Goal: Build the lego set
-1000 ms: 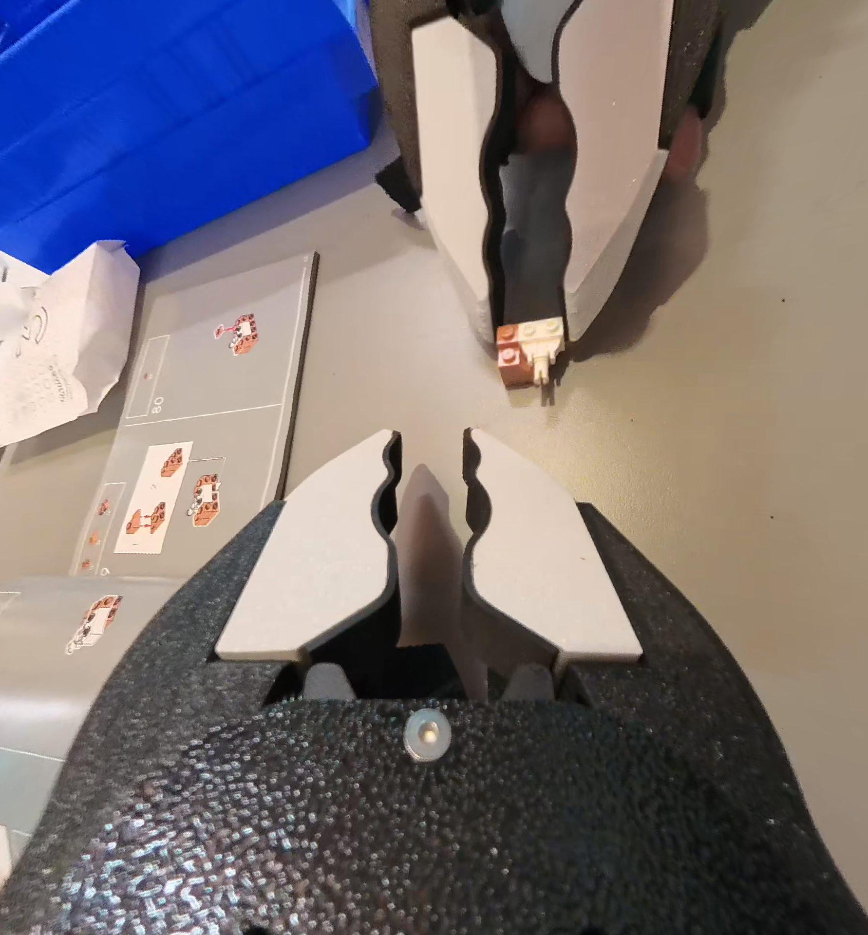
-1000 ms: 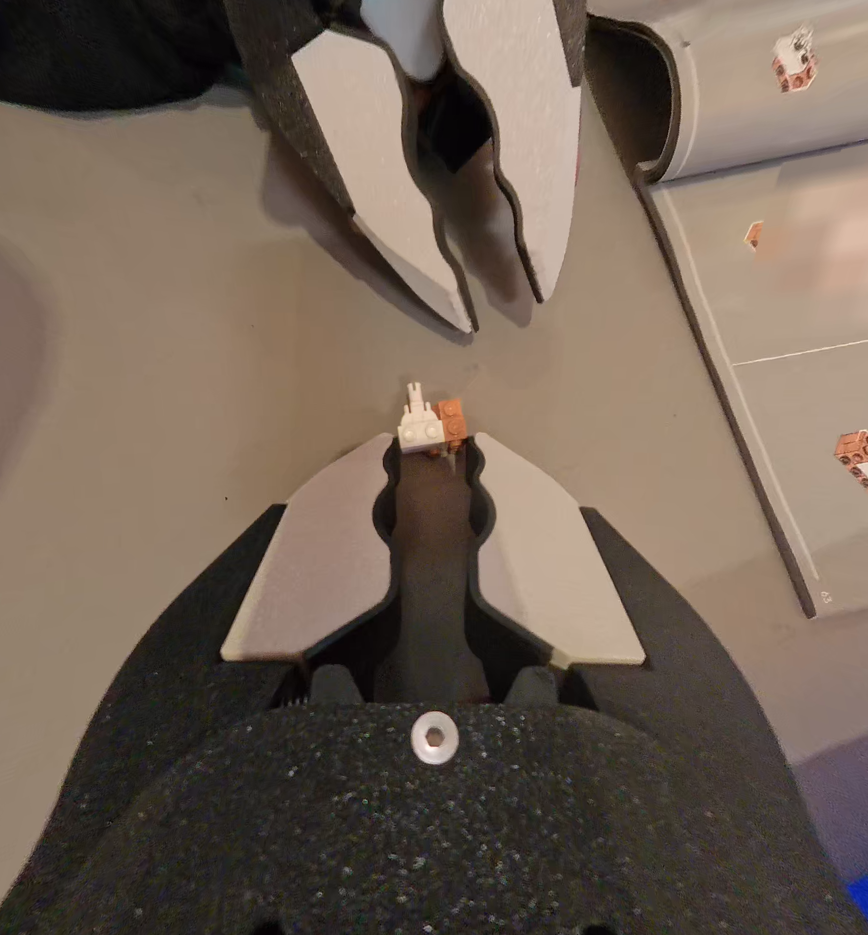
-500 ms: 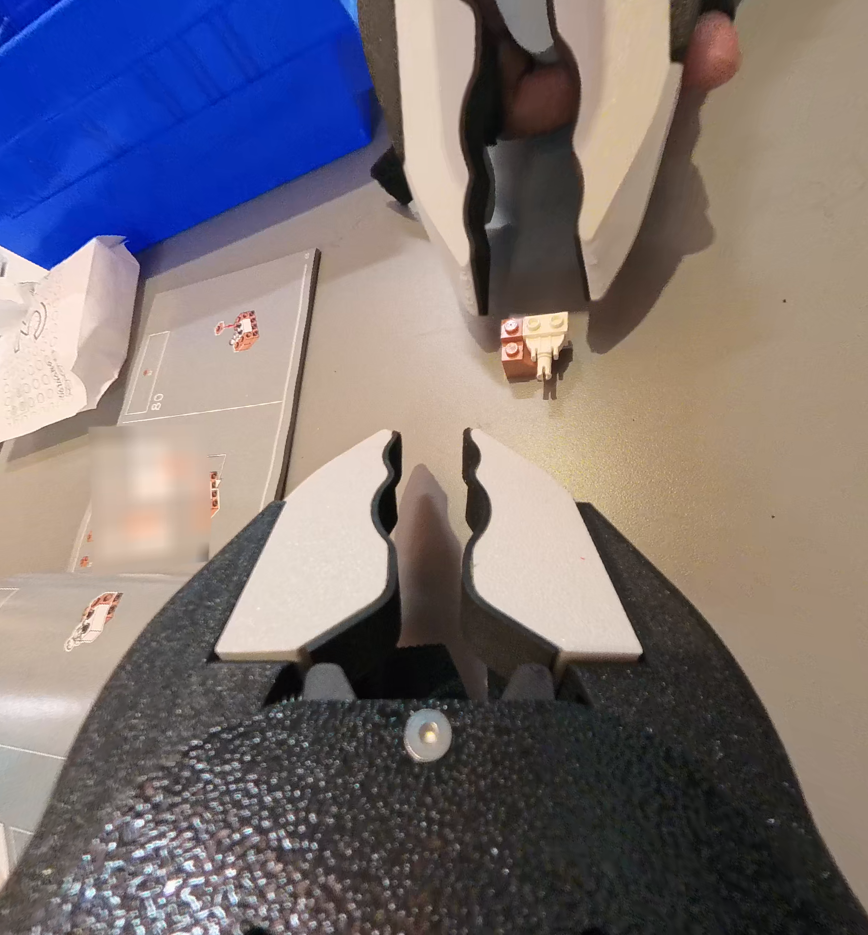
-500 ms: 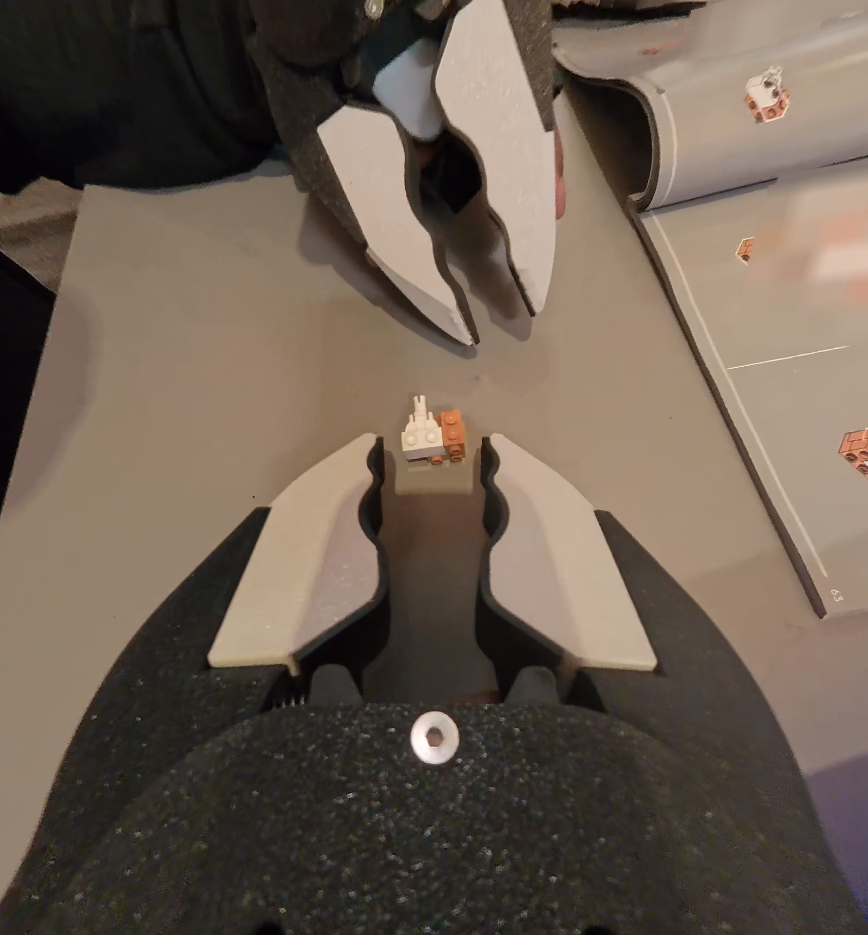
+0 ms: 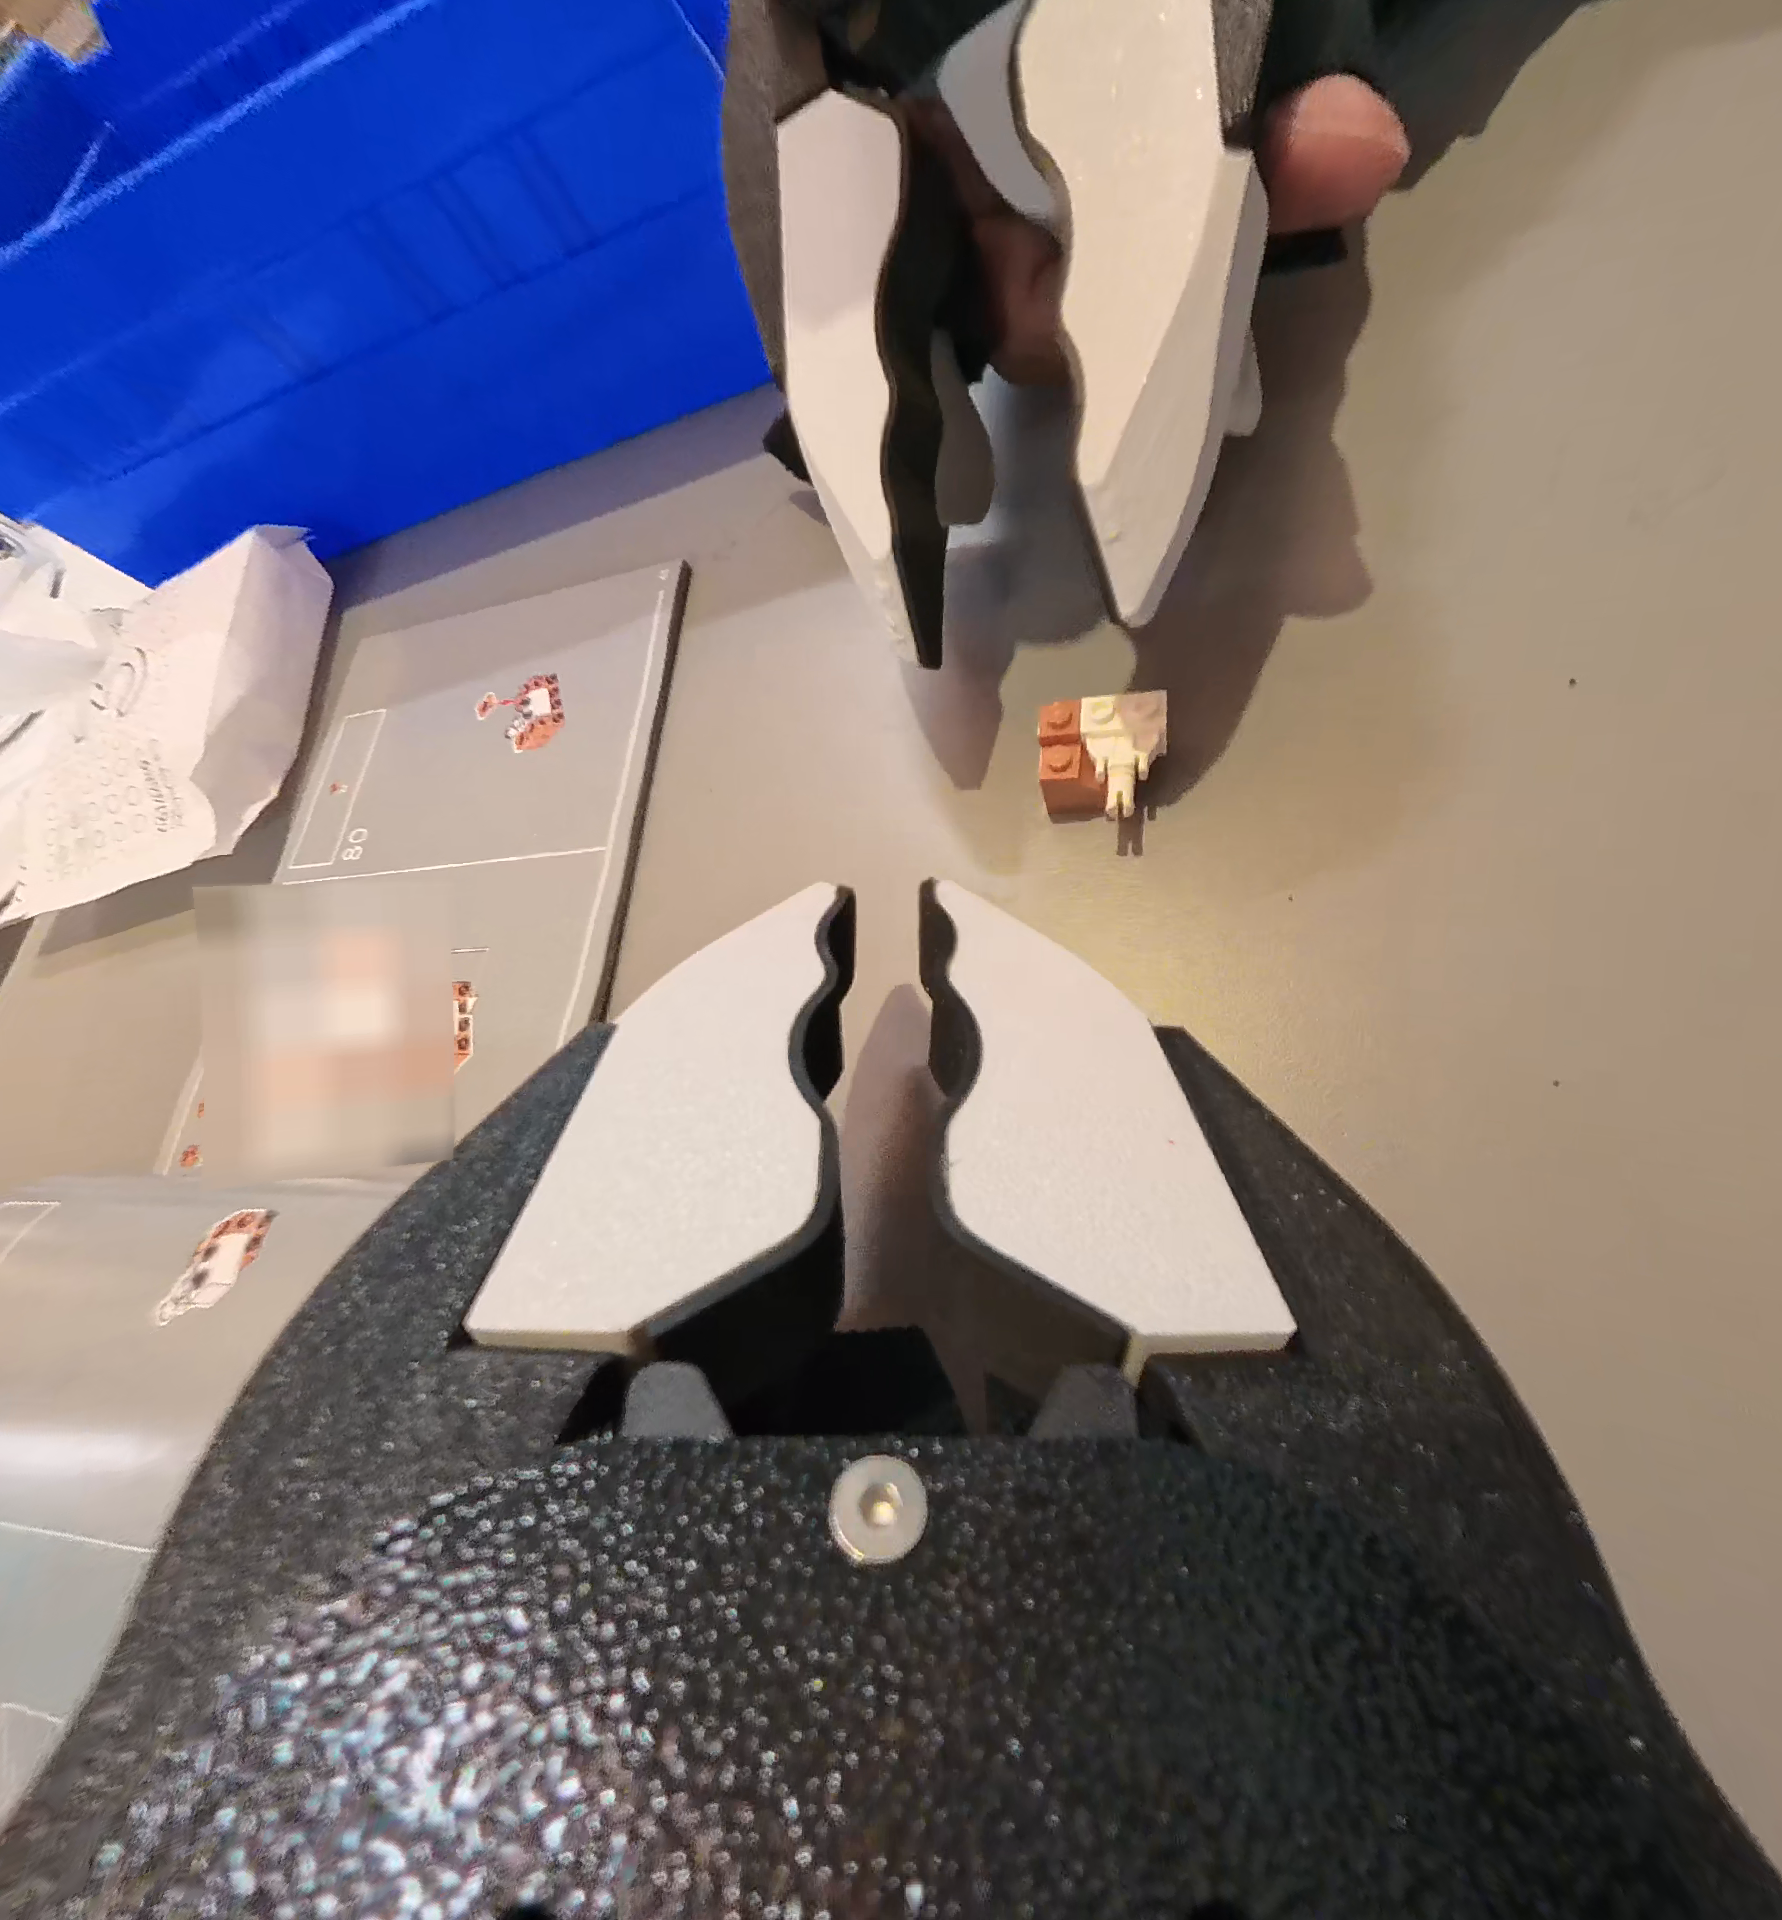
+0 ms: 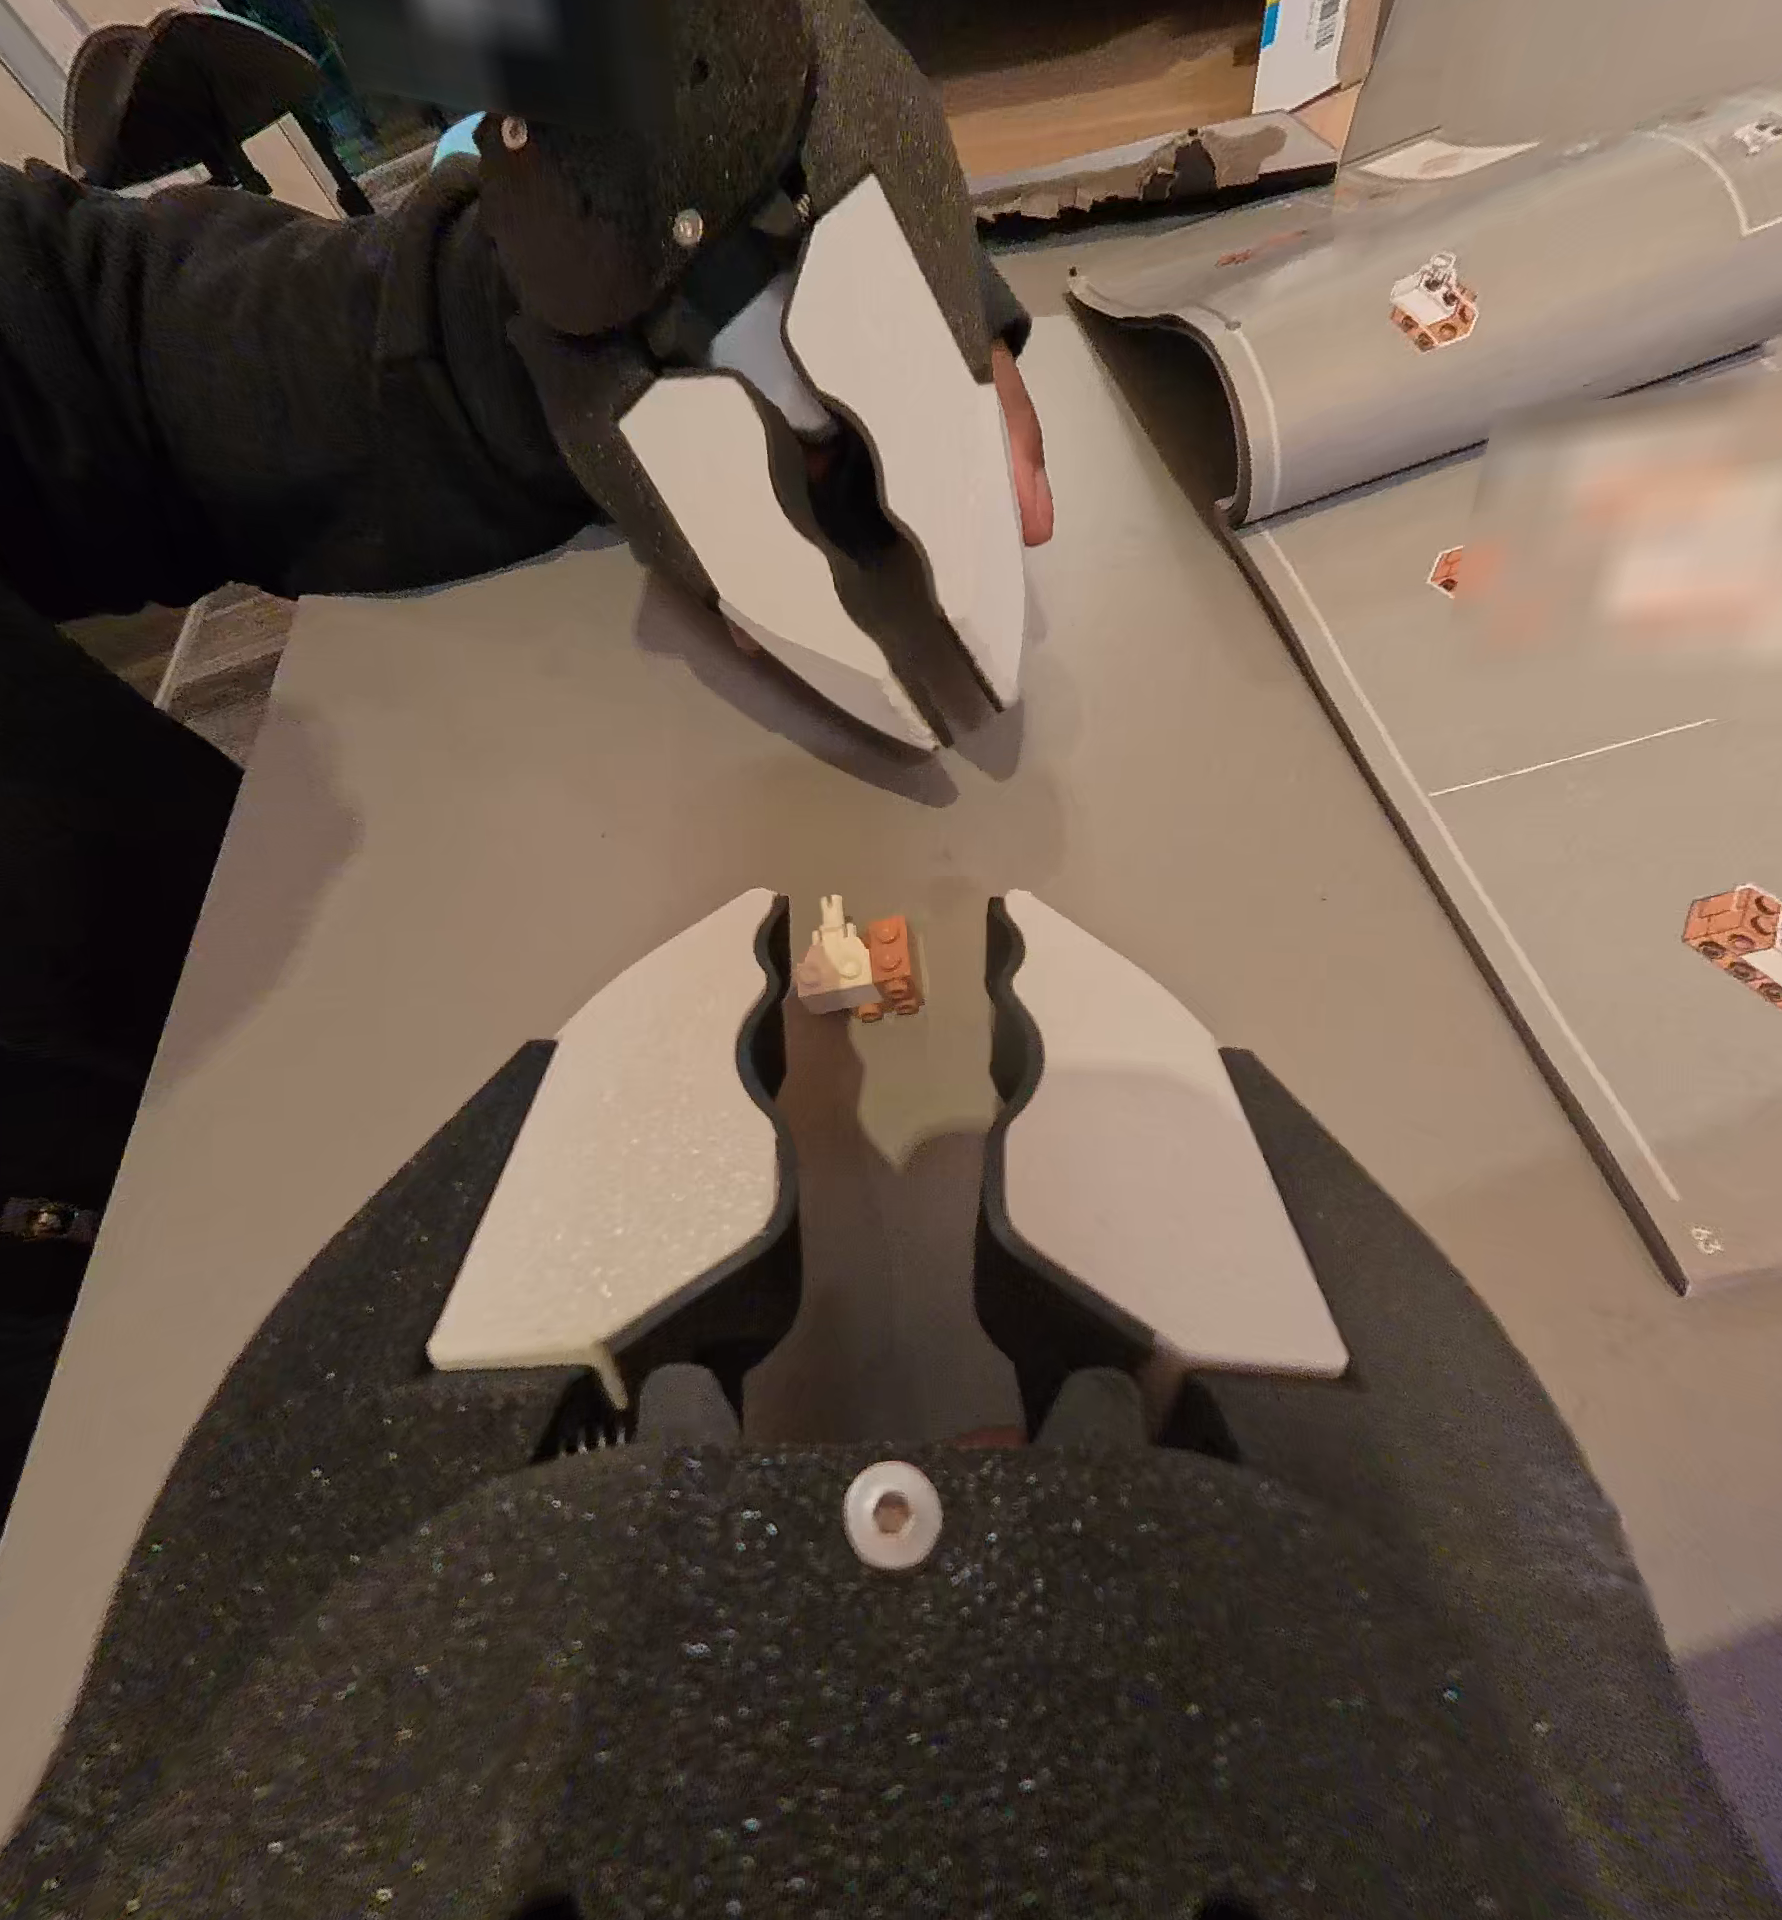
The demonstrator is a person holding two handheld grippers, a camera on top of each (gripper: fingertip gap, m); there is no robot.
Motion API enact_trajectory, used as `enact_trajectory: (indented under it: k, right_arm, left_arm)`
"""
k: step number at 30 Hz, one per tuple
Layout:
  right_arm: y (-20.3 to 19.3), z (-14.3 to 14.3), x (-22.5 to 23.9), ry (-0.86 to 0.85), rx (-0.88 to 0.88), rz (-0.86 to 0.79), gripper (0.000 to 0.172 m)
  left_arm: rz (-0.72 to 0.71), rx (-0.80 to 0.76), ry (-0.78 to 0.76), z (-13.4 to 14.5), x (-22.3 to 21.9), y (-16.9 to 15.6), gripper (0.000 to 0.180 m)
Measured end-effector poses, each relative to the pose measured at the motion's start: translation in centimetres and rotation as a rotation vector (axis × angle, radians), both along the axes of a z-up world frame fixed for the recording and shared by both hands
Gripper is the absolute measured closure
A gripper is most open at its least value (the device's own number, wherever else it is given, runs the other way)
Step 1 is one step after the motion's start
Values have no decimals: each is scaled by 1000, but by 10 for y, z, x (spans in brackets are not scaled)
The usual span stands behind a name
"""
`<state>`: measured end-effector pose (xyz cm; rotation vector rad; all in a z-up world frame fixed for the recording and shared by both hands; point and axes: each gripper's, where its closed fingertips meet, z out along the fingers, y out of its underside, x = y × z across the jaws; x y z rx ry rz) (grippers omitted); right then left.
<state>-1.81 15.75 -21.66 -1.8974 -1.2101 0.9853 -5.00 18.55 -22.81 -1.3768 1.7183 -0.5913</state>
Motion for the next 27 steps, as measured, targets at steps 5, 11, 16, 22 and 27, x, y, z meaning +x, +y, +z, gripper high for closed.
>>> enact_trajectory:
  k: [5,11,16,22,27]
  right_arm:
    - [7,7,-2,41,29,-24,130]
    - [10,9,-2,57,44,-47,126]
    - [15,10,-1,68,33,-76,126]
    - [17,9,-2,71,-4,-78,128]
    - [16,8,-1,71,-15,-75,131]
  left_arm:
    - [2,-43,-69,11,2,-1,175]
    - [25,-60,-111,17,1,3,180]
    - [32,-61,-132,20,-1,4,180]
    - [50,-38,-123,18,-3,9,180]
    - [68,-22,-120,18,-4,14,179]
